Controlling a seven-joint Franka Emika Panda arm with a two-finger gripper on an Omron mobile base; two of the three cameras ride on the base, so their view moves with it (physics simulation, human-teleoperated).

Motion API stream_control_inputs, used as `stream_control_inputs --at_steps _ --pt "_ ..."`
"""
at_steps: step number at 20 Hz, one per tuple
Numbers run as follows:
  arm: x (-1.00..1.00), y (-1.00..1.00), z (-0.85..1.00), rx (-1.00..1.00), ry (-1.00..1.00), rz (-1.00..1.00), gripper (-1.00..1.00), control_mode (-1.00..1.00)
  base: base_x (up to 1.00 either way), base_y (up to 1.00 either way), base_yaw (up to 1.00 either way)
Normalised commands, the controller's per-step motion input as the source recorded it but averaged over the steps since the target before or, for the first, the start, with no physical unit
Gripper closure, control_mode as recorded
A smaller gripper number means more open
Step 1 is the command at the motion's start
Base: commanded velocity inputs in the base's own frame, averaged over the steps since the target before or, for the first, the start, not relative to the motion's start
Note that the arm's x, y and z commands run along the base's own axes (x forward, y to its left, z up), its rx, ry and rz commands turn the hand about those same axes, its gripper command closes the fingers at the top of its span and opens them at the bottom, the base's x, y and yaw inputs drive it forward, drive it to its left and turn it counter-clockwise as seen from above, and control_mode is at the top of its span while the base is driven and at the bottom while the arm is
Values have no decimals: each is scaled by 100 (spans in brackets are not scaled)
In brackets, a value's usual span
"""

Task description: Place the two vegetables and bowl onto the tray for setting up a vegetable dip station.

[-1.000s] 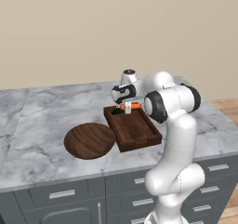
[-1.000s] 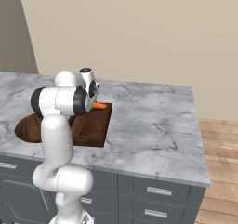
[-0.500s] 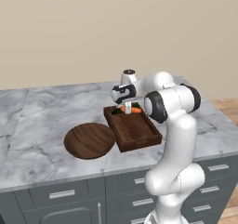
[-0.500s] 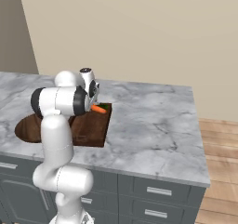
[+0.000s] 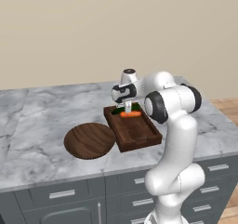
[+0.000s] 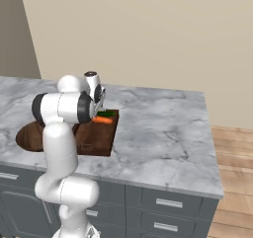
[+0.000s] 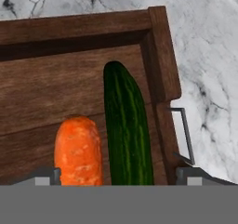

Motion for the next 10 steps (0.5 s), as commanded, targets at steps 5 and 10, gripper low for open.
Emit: stream_control_inputs --at_steps 5,10 --pt "-1 0 4 0 0 0 -100 -100 0 0 0" --pt "-18 0 13 0 0 4 -100 -100 0 0 0"
